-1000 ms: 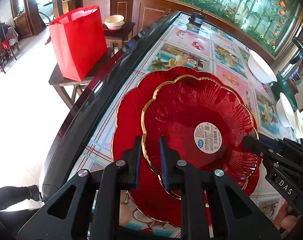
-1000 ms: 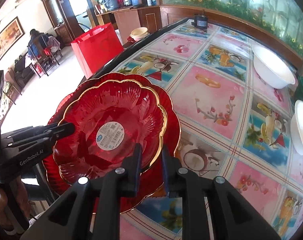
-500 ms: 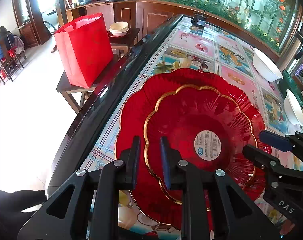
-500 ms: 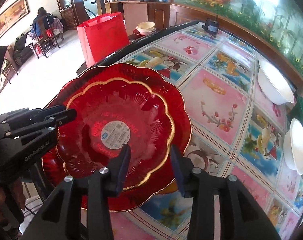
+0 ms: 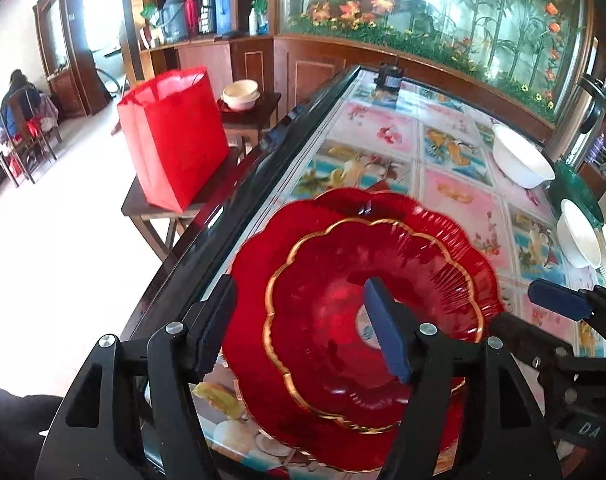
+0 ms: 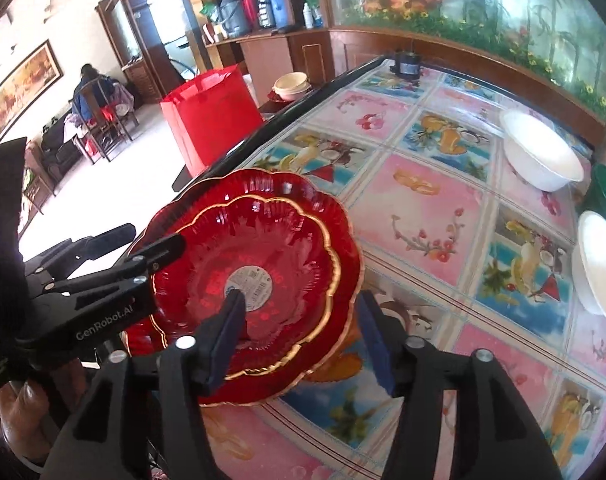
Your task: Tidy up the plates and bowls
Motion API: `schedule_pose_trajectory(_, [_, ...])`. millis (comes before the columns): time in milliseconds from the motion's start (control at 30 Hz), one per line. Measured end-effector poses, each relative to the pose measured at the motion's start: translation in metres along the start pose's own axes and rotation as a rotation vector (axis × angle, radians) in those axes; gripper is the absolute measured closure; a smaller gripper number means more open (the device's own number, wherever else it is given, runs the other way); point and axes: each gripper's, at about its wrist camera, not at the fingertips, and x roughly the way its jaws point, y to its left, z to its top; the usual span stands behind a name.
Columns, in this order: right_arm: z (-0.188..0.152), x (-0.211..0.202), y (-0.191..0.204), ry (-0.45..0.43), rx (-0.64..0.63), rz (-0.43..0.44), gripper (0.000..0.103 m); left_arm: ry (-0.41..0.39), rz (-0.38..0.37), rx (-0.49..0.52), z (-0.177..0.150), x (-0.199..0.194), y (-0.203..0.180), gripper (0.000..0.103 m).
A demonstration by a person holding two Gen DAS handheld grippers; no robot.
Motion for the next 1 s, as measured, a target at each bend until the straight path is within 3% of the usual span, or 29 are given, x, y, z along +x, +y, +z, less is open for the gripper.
schedule_pose_trajectory(233, [-0.008, -0.027, -0.026, -0.075, 0.056, -0.042, 0.025, -0.029, -0.072, 0.023, 0.009, -0.007, -0.033, 0.036])
schedule_pose_trajectory(633, [-0.036, -0.055, -0.096, -0.102, 0.211, -0.101, 0.025, -0.018, -0.192, 0.118, 0.013, -0.008, -0.119, 0.037])
schedule_pose_trajectory(1000, [-0.055, -0.071, -0.128, -0.123, 0.277, -0.119, 0.024, -0.005, -0.226, 0.177, 0.007, -0.004, -0.168, 0.037])
